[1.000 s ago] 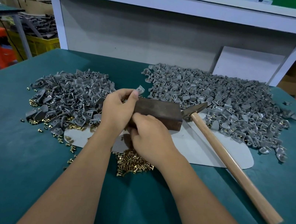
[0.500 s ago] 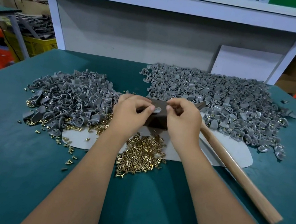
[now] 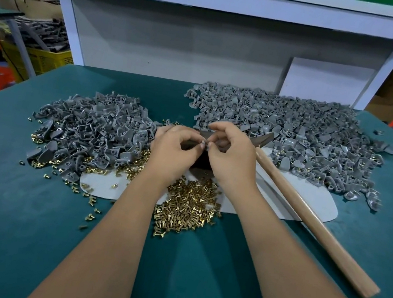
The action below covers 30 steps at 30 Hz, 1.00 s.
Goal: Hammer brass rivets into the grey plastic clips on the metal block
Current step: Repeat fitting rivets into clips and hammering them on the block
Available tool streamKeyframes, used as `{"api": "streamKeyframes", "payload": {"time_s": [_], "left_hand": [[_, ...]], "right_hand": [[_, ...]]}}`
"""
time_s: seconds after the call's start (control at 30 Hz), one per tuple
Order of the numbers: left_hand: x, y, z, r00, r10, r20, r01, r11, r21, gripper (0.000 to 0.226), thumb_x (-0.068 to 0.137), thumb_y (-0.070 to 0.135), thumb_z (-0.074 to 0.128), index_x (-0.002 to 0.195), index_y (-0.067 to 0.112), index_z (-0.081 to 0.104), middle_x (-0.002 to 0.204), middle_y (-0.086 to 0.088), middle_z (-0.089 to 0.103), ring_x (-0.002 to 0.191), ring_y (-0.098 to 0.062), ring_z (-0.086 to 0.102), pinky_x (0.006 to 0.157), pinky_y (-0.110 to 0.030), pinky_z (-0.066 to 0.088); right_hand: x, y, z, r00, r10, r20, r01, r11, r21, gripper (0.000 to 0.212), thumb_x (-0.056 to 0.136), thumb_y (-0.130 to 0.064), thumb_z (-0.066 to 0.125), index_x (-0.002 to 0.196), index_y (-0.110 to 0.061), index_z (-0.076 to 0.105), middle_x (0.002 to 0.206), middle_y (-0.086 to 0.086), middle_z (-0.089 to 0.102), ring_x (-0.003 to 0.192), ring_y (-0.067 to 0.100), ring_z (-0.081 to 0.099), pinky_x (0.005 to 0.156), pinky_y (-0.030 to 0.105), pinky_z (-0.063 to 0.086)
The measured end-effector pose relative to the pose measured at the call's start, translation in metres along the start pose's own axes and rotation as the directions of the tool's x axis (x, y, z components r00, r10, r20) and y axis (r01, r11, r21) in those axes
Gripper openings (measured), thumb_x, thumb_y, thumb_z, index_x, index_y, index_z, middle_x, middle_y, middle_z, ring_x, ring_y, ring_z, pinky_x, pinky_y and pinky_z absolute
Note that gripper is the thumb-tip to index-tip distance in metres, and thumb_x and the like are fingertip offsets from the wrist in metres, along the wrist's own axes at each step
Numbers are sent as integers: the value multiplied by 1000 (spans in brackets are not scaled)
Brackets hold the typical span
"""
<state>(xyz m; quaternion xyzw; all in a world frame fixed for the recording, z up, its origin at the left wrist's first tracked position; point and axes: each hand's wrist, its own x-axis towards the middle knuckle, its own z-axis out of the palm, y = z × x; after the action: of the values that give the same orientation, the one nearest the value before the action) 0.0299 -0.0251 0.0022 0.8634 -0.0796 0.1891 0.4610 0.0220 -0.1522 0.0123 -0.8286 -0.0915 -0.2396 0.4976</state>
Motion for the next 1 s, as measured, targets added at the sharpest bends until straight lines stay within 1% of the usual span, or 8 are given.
{"api": "streamKeyframes", "payload": {"time_s": [0.17,0.27,0.37,0.43,0.67,0.77,0.87,1.0], "left_hand": [[1,-2,-1,1000,16,2,-16,1000,12,8,89,23,70,95,25,75,106,13,64,125,-23,39,105,-31,25],[2,-2,0,1000,19,5,-19,999,33,7,90,24,69,94,26,74,108,13,63,126,-23,39,102,-29,24],[2,-4,1,1000,20,-2,-20,999,34,8,90,24,70,96,23,75,113,9,66,128,-25,42,111,-37,25],[2,-4,1,1000,28,-7,-28,999,31,9,90,23,70,97,22,76,113,7,67,127,-26,44,112,-40,27],[-1,-1,1,1000,-17,-13,17,1000,19,13,91,26,68,99,22,76,108,14,61,126,-23,38,110,-41,29],[-2,-1,1,1000,-24,-14,24,1000,17,15,91,27,67,102,21,75,107,16,59,127,-23,36,110,-42,29],[-3,-1,1,1000,-25,-14,25,1000,9,17,92,28,67,105,22,75,108,16,59,127,-22,36,110,-42,30],[-2,-1,1,1000,-13,-16,13,1000,0,15,91,27,67,102,22,76,110,14,63,126,-23,39,109,-42,32]], "right_hand": [[1,2,-2,1000,-17,26,20,994,-108,42,83,-3,60,106,-37,60,87,-12,61,84,6,56,81,38,52],[5,1,-4,994,-75,78,90,974,-207,46,83,-1,58,115,-34,60,86,-14,59,93,14,52,84,41,48],[11,-3,-4,986,-91,141,133,936,-326,49,84,-2,54,119,-35,58,92,-7,61,99,21,49,87,43,44],[13,-5,-3,985,-89,150,137,928,-348,45,83,-3,52,116,-33,60,87,-10,62,97,19,48,89,42,43],[4,0,-3,995,-17,99,35,983,-179,37,86,-6,56,112,-32,64,83,-16,63,98,15,55,92,44,44],[3,3,-7,990,112,84,-117,992,56,34,89,-7,56,112,-31,64,91,-13,67,94,3,59,89,31,49],[4,3,-11,975,216,49,-222,947,231,26,92,-11,53,107,-28,66,99,-9,68,96,4,60,84,25,47],[4,1,-6,984,165,59,-169,983,72,14,89,-17,59,89,-26,70,93,-12,66,92,7,59,81,29,47]]}}
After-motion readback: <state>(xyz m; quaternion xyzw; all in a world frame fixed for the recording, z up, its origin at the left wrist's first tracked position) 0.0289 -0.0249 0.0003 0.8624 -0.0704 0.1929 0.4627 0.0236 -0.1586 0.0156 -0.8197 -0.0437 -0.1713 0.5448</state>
